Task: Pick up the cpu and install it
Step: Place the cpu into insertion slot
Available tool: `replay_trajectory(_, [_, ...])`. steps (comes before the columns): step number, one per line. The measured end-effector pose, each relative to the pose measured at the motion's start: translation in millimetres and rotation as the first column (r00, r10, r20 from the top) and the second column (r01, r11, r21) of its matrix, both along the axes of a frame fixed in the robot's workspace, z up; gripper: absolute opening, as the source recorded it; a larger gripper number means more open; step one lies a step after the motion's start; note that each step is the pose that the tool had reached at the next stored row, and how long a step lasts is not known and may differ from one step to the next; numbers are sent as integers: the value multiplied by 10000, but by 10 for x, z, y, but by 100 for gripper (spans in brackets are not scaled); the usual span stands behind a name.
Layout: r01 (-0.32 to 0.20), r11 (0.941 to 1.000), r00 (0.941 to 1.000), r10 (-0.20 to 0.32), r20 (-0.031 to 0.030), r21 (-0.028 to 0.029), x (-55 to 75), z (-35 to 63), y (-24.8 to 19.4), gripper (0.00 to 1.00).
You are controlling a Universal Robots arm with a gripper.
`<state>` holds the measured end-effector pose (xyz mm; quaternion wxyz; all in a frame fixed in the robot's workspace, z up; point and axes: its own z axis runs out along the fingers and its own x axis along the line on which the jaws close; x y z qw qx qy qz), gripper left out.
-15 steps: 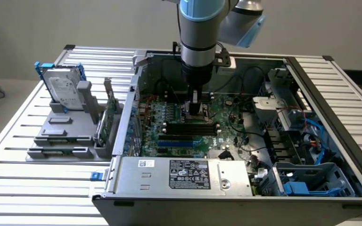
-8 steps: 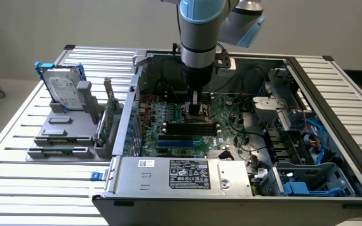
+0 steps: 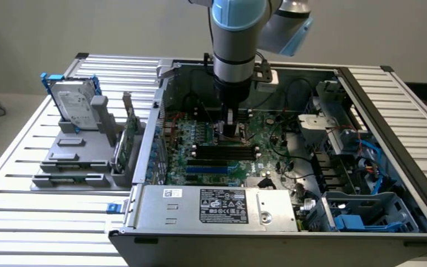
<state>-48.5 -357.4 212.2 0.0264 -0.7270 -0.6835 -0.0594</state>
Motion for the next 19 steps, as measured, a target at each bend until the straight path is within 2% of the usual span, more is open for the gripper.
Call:
replay_trajectory(9, [2, 10000, 10000, -2, 4, 14, 11, -28, -13, 55])
replay_trajectory(19, [1, 10000, 10000, -1, 60, 9, 16, -80, -13, 55])
